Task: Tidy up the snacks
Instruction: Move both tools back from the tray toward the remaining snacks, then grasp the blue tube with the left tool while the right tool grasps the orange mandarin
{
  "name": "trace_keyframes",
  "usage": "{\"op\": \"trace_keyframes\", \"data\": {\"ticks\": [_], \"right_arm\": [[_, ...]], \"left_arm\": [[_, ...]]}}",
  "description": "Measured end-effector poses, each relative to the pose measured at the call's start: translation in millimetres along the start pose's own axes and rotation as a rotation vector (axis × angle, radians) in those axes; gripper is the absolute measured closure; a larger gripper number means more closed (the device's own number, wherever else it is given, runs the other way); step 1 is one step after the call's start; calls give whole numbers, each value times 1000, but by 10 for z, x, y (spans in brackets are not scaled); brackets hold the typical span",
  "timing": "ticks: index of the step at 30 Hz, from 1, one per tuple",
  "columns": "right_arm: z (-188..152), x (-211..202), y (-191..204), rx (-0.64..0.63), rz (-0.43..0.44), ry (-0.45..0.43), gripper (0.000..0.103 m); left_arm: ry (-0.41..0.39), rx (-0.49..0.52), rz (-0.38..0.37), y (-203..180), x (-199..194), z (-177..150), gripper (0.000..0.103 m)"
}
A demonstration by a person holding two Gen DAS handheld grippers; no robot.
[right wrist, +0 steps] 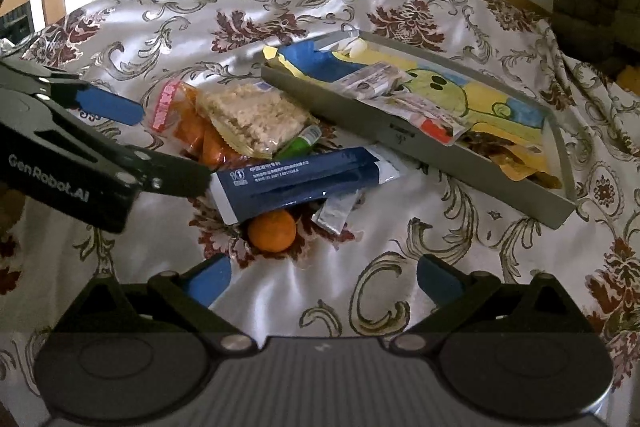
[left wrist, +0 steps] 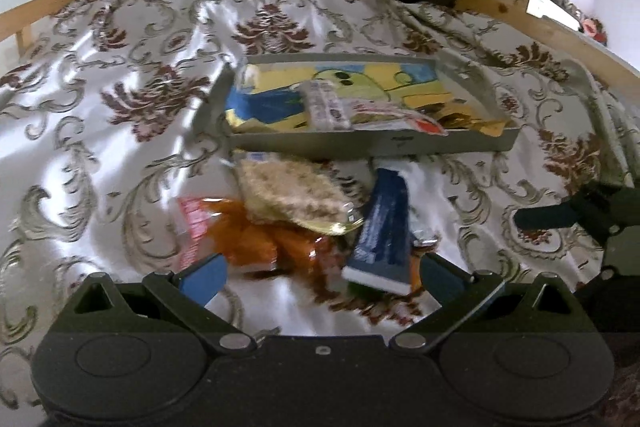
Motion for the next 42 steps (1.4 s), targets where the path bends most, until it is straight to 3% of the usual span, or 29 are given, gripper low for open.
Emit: {"op": "trace_keyframes", "data": {"ticks": [13,18,25,30,34,36,42], "right_arm": [[28,60,21,13,12,2,2],[27,90,34,14,15,15,8],[26,141,49,33,42,30,18],[23,161,65,35,55,35,22],[25,172,83,41,73,38,30],[27,184,99,45,87,41,36],[57,257,166,57,137,40,43]], "left_arm": [[37,-60,-108,-139,224,94,13],[58,-59,-107,-175,313,103,19],[49,-23,-72,-226,327,134,21],[61,-31,-106,-265,301,144,36],[67,-20,-121,-318,320,139,40],[75,-10,-116,-324,366,142,49],[96,-37,-129,-299,506,215,51]]}}
Point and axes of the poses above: each gripper's, at about its wrist camera, not at the fingertips, and x roughly the way its jaws point, y to its left, z to its top, the point moved 10 cm from there along x, roughly the way its jaws point, and after that the axes turned 14 degrees about y, right-handed, at the moved point
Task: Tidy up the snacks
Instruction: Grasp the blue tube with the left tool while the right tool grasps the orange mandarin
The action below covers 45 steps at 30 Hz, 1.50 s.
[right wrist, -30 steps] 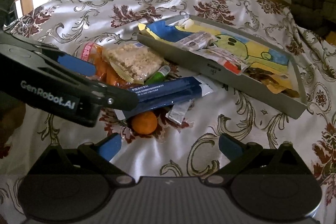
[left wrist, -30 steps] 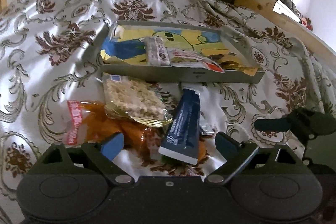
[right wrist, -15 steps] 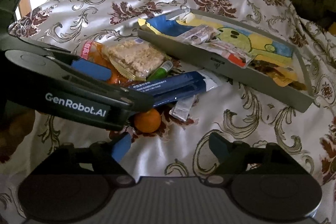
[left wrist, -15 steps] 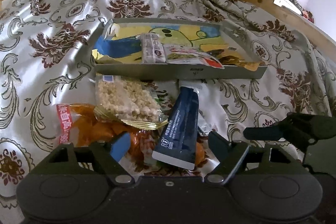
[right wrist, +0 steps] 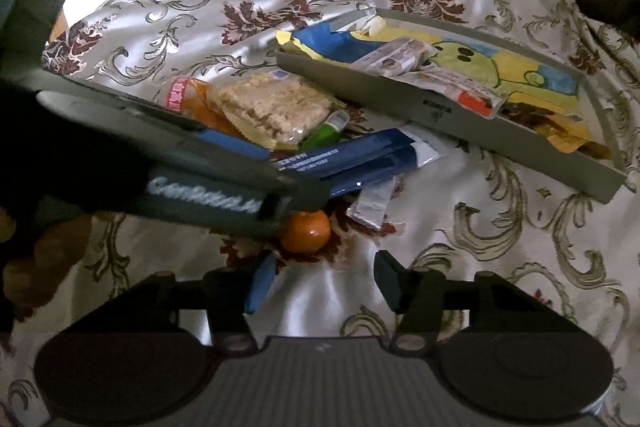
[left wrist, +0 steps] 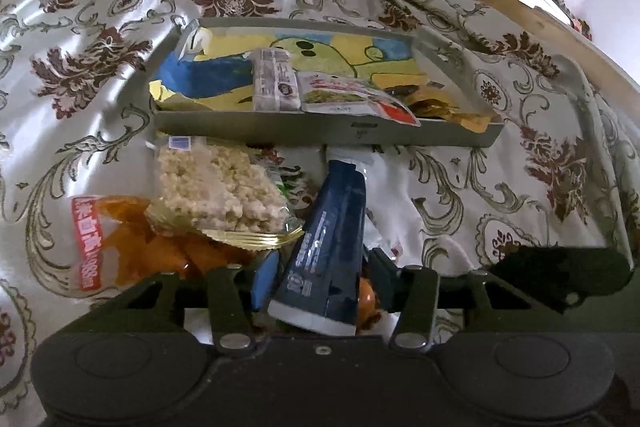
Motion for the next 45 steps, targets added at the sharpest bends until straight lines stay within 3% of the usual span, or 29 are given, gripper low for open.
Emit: {"op": "trace_keyframes", "data": {"ticks": [9,14,21,30,33,35,45], "right_arm": [[91,149,-29,40,20,-5,51],[92,131,-46,52,19,17,72],[33,77,-85,70,26,59,89],[-11,57,-127,84,52,57,84],[15,63,-115,73,50,41,75],[37,60,-93,66,57,27,65],[89,88,-38,12,23,-5,60]], "left_arm": [[30,16,10,21,131,50,57],[34,8,15,28,116,49,60],[41,-1,44,35,-53,-61,61],[92,-100,81,241,-316,-390,61],[109,-160,83,291,-373,-518,61],[116,-180,89,310,-385,-578,61],[96,-147,106,282,-271,-449,58]]}}
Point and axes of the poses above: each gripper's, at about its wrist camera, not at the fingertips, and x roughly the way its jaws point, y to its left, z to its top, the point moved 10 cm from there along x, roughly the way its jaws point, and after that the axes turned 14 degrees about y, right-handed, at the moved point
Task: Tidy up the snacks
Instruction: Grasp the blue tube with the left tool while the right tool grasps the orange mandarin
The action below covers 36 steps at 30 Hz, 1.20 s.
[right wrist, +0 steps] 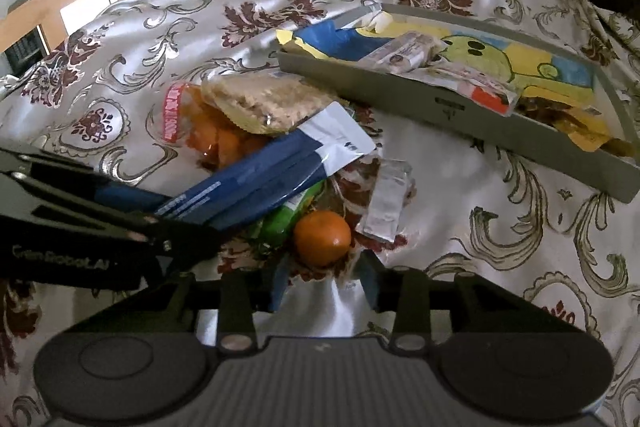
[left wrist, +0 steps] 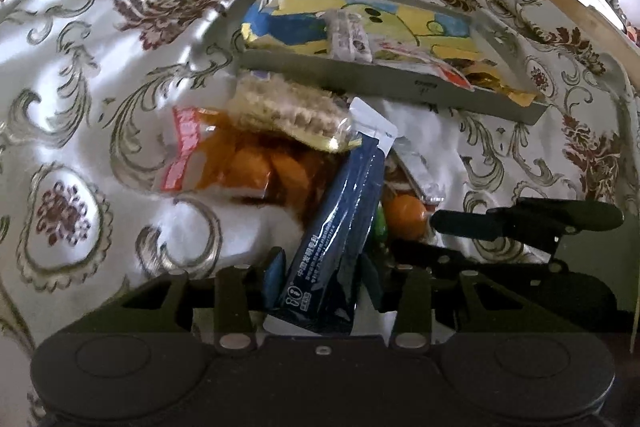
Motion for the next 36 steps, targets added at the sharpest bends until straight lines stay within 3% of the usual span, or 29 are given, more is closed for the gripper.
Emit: {"op": "trace_keyframes", "data": {"ticks": [13,16,20,36], "right_arm": [[35,86,-9,-20,-20,-3,56],[37,84,-3,-21,-16,0,61],[50,61,-5,-11,-13,4,68],[40,-94,-32,18,-24,-2,71]], "left_arm": [[-18,4,-41,-31,120,180,50],[-18,13,-40,-39,139,189,49],[-22,41,-13,-52,137,190,55],[-46,34,-9,-73,3,113,64]]}}
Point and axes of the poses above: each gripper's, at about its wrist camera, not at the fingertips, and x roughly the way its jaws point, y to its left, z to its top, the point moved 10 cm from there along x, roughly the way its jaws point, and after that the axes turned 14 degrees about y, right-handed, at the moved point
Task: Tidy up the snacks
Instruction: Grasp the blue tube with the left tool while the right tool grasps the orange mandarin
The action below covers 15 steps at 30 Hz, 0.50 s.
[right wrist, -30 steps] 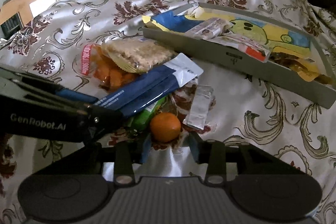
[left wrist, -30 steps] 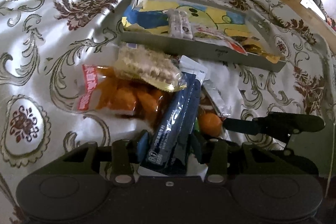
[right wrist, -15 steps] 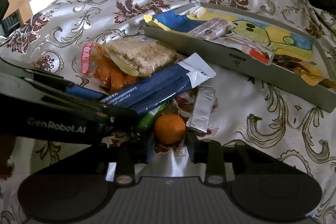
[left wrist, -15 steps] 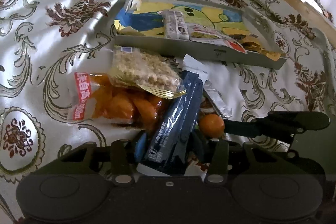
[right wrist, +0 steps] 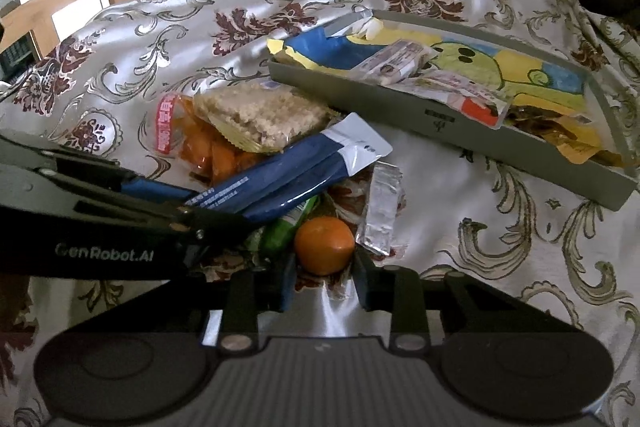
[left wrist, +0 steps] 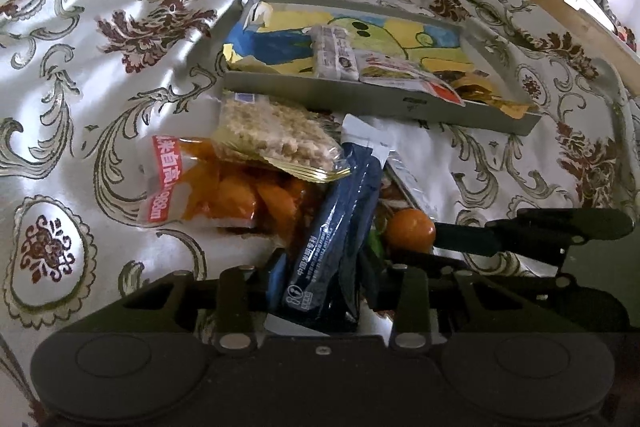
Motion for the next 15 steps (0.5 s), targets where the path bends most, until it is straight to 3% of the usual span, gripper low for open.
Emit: {"op": "trace_keyframes", "data": {"ticks": [15], "right_arm": [[-7,-374,-145,60,-14,-77,71]], "left_arm": [[-48,32,10,-101,-204,-59,70]]}}
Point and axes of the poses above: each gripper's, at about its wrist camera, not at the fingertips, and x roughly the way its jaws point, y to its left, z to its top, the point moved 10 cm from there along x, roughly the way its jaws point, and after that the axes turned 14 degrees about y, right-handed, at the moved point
